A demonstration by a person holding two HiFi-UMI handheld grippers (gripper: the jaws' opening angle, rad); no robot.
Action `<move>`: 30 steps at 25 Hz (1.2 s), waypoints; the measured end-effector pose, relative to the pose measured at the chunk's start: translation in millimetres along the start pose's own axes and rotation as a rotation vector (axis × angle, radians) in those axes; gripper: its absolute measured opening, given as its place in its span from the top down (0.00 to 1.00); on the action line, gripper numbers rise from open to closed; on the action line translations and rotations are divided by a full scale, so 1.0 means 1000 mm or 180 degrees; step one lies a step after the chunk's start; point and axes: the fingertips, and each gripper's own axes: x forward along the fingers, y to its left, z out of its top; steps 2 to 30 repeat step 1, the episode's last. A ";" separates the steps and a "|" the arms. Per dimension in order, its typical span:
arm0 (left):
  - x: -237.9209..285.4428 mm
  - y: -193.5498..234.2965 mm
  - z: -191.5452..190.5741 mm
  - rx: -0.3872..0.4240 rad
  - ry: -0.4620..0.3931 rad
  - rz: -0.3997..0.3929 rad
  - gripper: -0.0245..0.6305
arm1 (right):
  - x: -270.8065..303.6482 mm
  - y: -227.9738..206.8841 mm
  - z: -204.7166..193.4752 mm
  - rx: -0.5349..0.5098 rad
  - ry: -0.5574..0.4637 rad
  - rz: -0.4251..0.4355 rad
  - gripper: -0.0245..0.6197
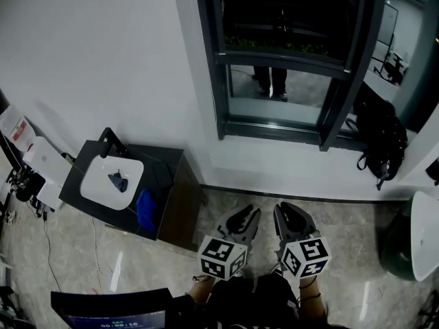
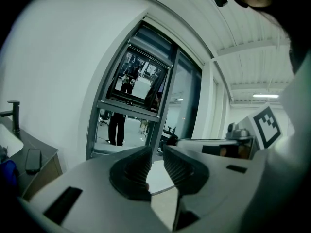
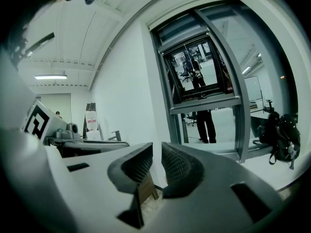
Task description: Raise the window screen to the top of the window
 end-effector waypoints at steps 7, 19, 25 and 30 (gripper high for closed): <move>0.001 -0.001 0.000 -0.0020 -0.0002 -0.0003 0.85 | 0.000 -0.001 -0.001 0.0001 0.0007 -0.0002 0.87; 0.001 -0.001 0.000 -0.0020 -0.0002 -0.0003 0.85 | 0.000 -0.001 -0.001 0.0001 0.0007 -0.0002 0.87; 0.001 -0.001 0.000 -0.0020 -0.0002 -0.0003 0.85 | 0.000 -0.001 -0.001 0.0001 0.0007 -0.0002 0.87; 0.001 -0.001 0.000 -0.0020 -0.0002 -0.0003 0.85 | 0.000 -0.001 -0.001 0.0001 0.0007 -0.0002 0.87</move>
